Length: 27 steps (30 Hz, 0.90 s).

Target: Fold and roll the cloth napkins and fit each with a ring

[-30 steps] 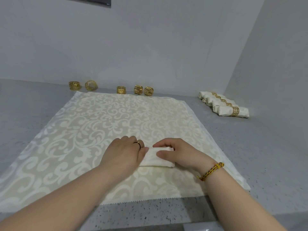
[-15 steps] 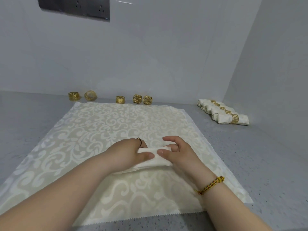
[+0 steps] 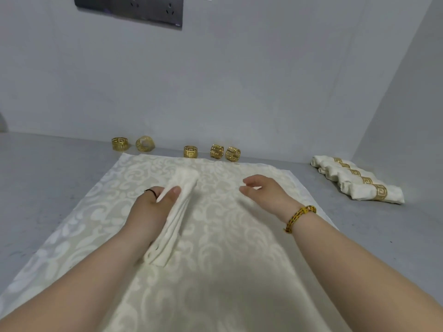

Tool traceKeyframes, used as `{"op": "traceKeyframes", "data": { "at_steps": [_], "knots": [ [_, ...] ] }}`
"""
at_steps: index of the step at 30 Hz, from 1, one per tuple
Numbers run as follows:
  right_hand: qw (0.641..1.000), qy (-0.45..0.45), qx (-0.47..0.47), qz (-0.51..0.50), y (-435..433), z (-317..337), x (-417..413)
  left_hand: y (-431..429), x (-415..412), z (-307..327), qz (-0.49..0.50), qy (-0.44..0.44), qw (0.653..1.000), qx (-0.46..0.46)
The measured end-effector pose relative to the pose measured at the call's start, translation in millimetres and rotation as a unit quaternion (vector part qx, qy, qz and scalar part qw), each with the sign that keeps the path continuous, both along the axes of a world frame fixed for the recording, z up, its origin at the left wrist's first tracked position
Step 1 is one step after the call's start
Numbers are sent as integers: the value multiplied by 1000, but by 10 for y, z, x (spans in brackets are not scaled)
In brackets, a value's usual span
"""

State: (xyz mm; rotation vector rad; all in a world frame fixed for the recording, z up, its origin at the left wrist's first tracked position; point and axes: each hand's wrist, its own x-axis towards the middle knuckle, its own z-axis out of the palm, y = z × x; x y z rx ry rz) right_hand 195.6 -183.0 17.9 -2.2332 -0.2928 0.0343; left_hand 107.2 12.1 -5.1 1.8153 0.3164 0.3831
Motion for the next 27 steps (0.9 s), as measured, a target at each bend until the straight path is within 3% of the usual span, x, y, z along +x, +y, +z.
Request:
{"op": "traceKeyframes", "data": {
  "at_steps": [5,9,14,22,27],
  "knots": [
    [997,-15,-68,-16,356,-169,791,158,148,-204,25,-8,997,-76],
    [987,-52,-107,-107,546,-266,1455,194,232,-248,46,-23,992,-114],
    [967,-23,-149,-207,730,-373,1998,240,278,-295,40,-39,992,-111],
    [961,1,-76,-266,893,-456,2397,295,271,-350,46,-44,991,-120],
    [961,-63,-62,-264,815,-392,2275,280,304,-310,49,-32,988,-144]
  ]
}}
